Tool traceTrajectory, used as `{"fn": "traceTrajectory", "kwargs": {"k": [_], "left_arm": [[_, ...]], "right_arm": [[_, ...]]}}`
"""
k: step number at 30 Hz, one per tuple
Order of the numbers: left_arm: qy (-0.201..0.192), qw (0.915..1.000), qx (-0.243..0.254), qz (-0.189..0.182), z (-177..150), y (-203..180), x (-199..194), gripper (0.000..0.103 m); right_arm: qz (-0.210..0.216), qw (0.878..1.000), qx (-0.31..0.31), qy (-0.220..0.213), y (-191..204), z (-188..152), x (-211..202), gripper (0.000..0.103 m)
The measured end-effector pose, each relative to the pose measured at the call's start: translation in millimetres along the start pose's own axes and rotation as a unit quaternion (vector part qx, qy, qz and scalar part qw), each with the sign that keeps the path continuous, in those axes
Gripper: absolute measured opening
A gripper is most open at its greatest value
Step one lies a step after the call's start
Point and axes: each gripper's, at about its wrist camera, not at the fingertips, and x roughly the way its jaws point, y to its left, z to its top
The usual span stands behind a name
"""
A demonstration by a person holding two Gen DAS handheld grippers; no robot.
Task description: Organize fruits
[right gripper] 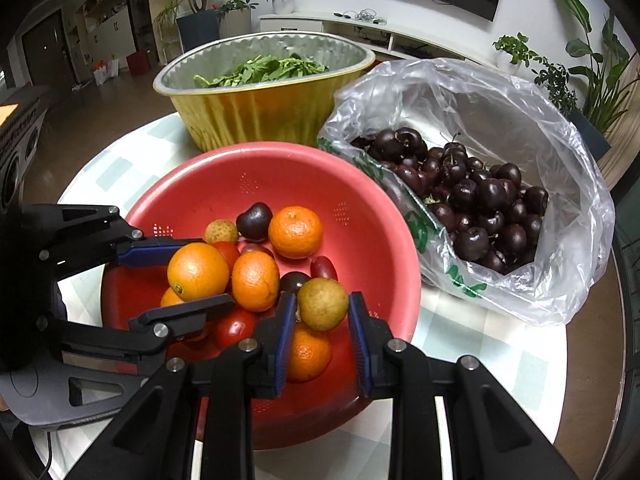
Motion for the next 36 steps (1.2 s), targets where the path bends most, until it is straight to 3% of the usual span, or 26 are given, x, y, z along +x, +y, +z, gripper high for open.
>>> {"fn": "traceTrajectory", "kwargs": {"k": [7,10,14,17,20,24,26,32,36], "left_arm": [[-0.002,1.0000,0.000,0.003,-1,0,0,0.036],[-0.004,1.0000,-0.001,0.005,-3,0,-1,0.054],[-0.010,0.9999,-0.003,0.001,-6,-1,-5,0.057],[-0.015,0.9999,-0.004,0.000,-8,-2,-11,0.062],[-0.024,0.9997,-0.007,0.004,-10,-3,-21,0.070],[-0.055,0.9982,-0.016,0.018,-13,-5,-45,0.096],[-0.074,0.9965,-0.011,0.036,-16,-9,-61,0.103],[-0.154,0.9848,-0.001,0.079,-40,-25,-118,0.103],[-0.209,0.9719,-0.024,0.106,-59,-40,-160,0.103]], "right_arm": [[-0.003,1.000,0.001,0.001,0,-1,5,0.029],[-0.005,1.000,0.000,-0.001,0,-1,4,0.029],[-0.006,1.000,-0.004,-0.004,2,-2,3,0.033],[-0.013,1.000,-0.006,-0.006,3,-2,0,0.043],[-0.016,1.000,-0.004,-0.013,3,-4,-7,0.043],[-0.023,0.999,-0.006,-0.032,4,-8,-23,0.047],[-0.029,0.998,-0.004,-0.050,5,-12,-36,0.056],[-0.045,0.994,0.022,-0.097,6,-35,-65,0.080],[-0.048,0.989,0.057,-0.124,7,-60,-83,0.082]]}}
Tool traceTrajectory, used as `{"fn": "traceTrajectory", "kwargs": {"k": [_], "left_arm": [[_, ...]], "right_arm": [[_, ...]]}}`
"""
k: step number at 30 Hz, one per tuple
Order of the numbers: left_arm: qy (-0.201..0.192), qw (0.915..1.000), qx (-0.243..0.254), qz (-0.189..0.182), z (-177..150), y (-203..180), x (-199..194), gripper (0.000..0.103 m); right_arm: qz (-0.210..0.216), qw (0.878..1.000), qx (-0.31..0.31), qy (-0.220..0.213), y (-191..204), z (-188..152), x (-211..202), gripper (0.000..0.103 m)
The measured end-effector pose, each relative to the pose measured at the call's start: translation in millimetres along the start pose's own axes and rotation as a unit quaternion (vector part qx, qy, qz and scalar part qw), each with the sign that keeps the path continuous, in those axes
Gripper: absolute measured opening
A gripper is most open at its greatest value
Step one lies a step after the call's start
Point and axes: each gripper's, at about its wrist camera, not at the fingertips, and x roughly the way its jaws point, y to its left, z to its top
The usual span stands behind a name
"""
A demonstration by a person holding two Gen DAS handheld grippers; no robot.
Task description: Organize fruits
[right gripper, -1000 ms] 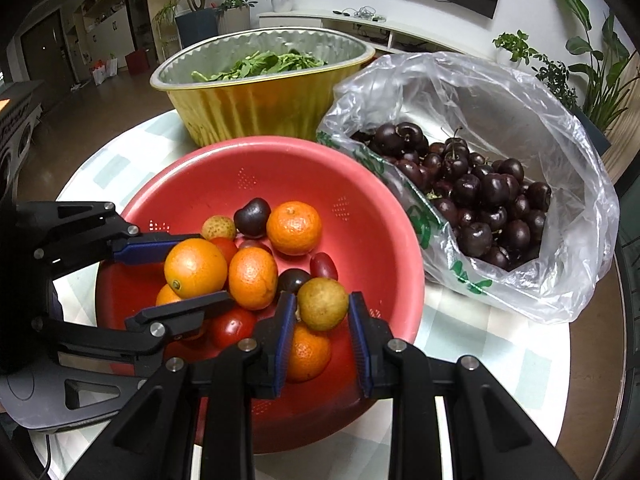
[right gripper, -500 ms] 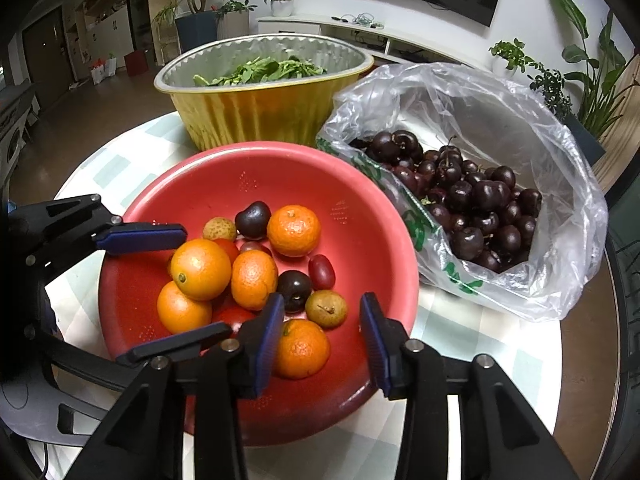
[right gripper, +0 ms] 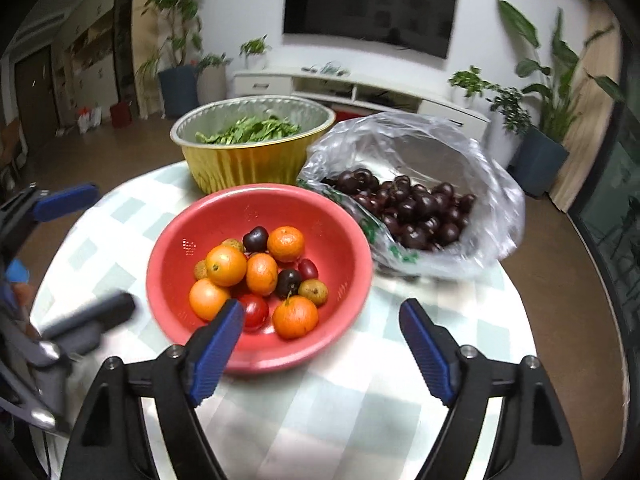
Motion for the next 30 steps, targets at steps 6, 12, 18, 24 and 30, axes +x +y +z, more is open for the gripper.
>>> {"fn": "traceTrajectory", "kwargs": {"k": [6,12,18,24,30], "left_arm": [[-0.046,0.9972,-0.011,0.058,-4,-19,-70,0.103],[-0.029,0.9976,-0.033,0.054,-6,-26,-97,0.103],[0.017,0.9960,-0.083,0.029,-18,-28,-99,0.103],[0.039,0.9914,-0.125,0.010,-28,-22,-90,0.103],[0.063,0.9886,-0.132,0.036,-39,-17,-76,0.103]], "right_arm": [[0.009,0.991,0.069,-0.113,-7,-18,-65,0.097],[0.003,0.977,0.083,-0.199,-3,-18,-120,0.103],[0.004,0.977,0.082,-0.199,3,-23,-137,0.103],[0.003,0.980,0.086,-0.177,9,-43,-134,0.103],[0.000,0.983,0.095,-0.156,9,-53,-127,0.103]]}}
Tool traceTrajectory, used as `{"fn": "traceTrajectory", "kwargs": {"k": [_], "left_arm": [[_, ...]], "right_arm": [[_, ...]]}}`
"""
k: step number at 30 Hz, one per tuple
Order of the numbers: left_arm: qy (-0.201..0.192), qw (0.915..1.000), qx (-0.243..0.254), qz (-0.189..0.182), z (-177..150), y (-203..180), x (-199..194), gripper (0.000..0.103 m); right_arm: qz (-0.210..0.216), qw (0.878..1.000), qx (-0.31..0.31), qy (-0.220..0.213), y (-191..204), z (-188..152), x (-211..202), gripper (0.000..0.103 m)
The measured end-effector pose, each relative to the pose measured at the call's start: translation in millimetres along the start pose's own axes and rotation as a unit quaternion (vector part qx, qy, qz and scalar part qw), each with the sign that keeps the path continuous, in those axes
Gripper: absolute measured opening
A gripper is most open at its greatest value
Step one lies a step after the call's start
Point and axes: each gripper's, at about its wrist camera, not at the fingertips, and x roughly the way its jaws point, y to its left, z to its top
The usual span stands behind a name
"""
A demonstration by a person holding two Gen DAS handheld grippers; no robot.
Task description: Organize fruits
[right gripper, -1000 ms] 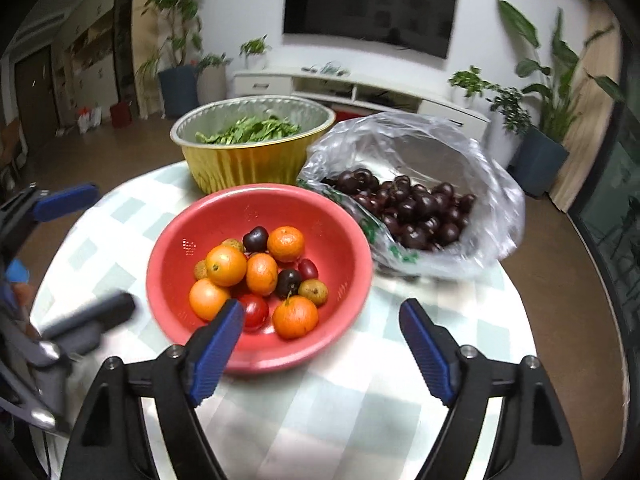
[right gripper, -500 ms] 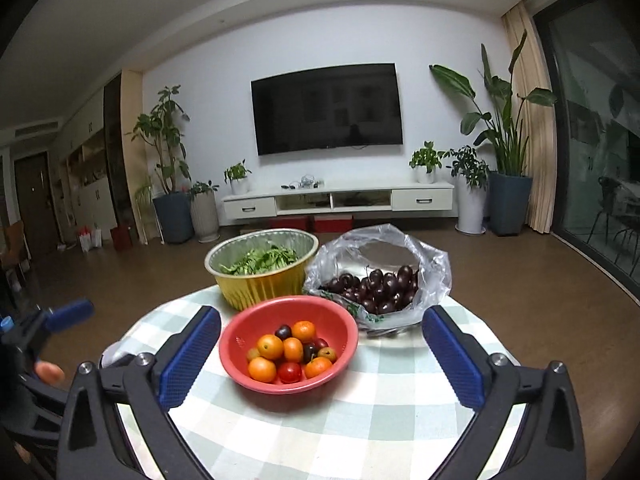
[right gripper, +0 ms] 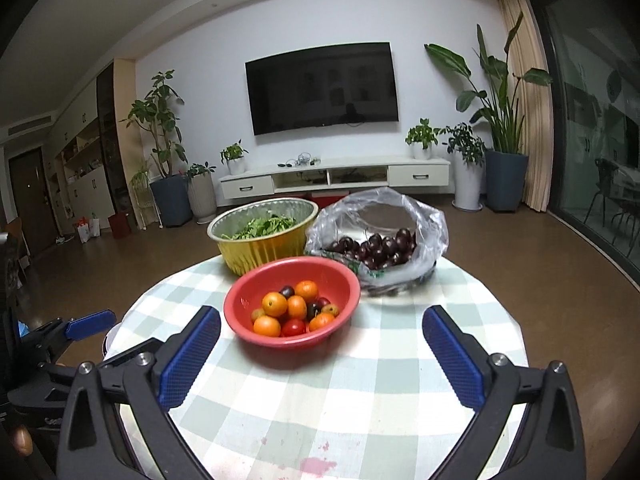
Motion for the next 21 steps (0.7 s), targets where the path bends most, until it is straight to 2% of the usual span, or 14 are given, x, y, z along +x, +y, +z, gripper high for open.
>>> {"fn": "traceTrajectory", "kwargs": {"k": [11,21], "left_arm": [[0.045,0.9973,-0.010,0.057,-16,15,36,0.103],[0.064,0.9950,-0.015,0.075,-24,22,52,0.103]], "right_arm": [[-0.010,0.998,-0.002,0.059,8,-22,17,0.103],[-0.005,0.996,-0.008,0.091,17,-34,24,0.103]]}}
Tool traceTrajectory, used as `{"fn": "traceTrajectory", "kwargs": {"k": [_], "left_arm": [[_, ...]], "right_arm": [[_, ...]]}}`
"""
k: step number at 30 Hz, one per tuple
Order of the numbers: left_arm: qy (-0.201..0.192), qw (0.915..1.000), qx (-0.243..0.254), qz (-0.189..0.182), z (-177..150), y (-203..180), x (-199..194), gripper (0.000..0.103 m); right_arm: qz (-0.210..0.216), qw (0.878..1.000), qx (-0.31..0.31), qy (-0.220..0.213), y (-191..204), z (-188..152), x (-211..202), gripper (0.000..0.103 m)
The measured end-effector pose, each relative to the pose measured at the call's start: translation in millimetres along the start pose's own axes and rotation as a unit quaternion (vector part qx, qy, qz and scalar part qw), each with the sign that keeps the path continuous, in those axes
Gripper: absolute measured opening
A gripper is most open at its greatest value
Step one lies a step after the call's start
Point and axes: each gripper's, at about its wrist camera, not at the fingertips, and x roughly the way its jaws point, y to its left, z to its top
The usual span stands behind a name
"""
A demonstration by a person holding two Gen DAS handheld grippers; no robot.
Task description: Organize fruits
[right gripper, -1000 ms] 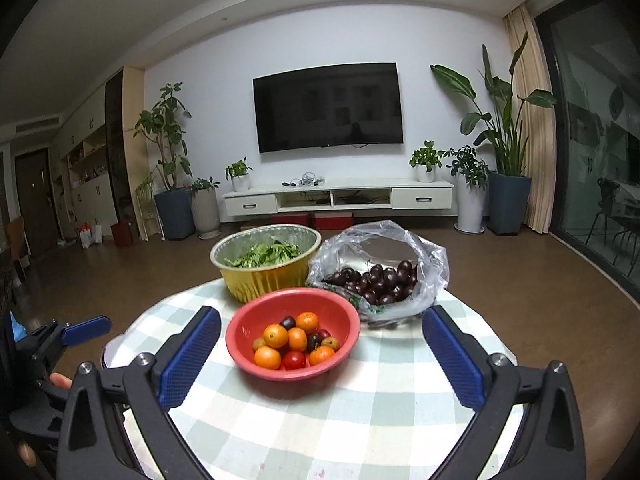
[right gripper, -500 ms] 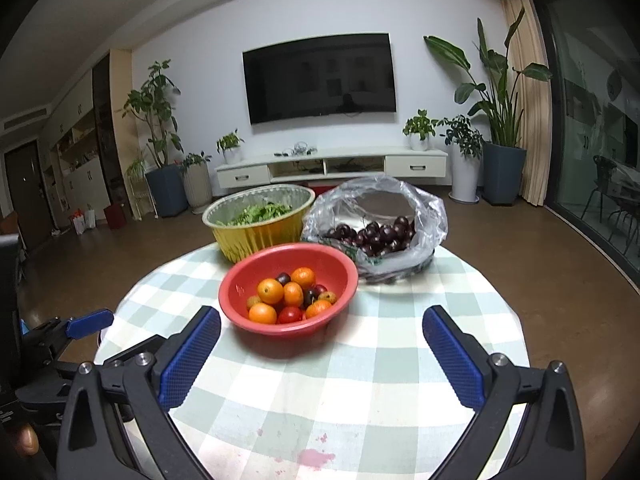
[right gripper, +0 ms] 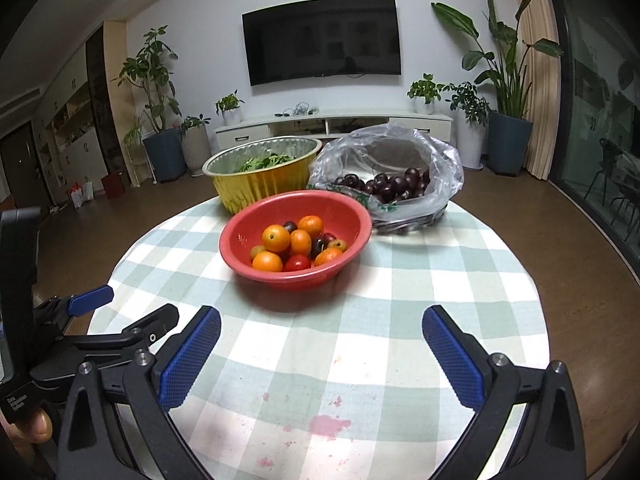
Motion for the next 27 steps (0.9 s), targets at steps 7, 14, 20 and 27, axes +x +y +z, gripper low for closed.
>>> {"fn": "traceTrajectory", "kwargs": {"k": [7,14,20,27], "left_arm": [[0.009,1.0000,-0.001,0.002,-3,0,6,0.103],[0.011,0.9999,-0.003,0.008,-4,2,10,0.103],[0.016,0.9998,-0.003,0.010,-5,1,14,0.103],[0.023,0.9997,-0.002,0.013,-7,1,17,0.103]], "right_arm": [[-0.002,1.000,0.000,0.015,3,-3,5,0.103],[-0.003,0.999,-0.002,0.033,4,-5,11,0.103],[-0.004,0.999,-0.001,0.049,5,-9,17,0.103],[-0.003,0.998,0.001,0.059,4,-10,21,0.103]]}}
